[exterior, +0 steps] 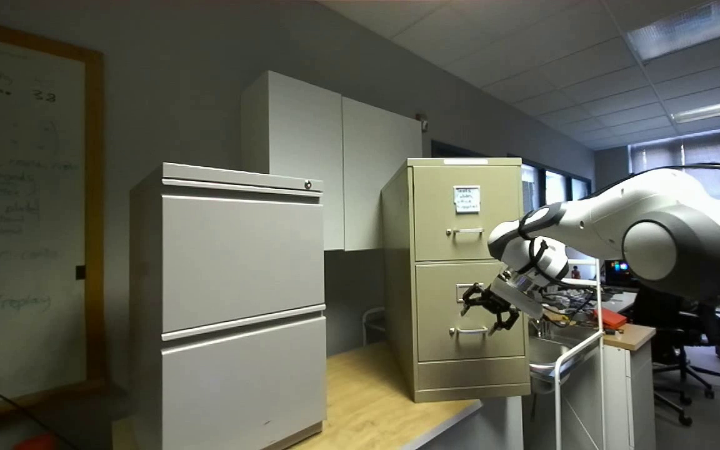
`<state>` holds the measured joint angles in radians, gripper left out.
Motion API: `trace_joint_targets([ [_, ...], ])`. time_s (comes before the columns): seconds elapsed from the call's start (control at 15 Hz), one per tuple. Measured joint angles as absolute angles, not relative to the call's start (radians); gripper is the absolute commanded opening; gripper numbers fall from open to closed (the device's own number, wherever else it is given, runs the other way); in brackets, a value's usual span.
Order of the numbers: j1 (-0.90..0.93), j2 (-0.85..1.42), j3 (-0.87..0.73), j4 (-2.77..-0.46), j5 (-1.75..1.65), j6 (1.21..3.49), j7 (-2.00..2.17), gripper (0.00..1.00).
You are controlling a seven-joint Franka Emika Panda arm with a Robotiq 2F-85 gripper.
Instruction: Open the bottom drawer of the cabinet on the right
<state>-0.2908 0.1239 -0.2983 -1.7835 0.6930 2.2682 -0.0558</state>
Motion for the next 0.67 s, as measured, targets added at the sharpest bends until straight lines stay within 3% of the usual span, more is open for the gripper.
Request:
trace_joint_targets([
  [0.67, -0.420, 0.379, -0.277, -1.574, 0.946, 2.205, -0.103, 1.00],
])
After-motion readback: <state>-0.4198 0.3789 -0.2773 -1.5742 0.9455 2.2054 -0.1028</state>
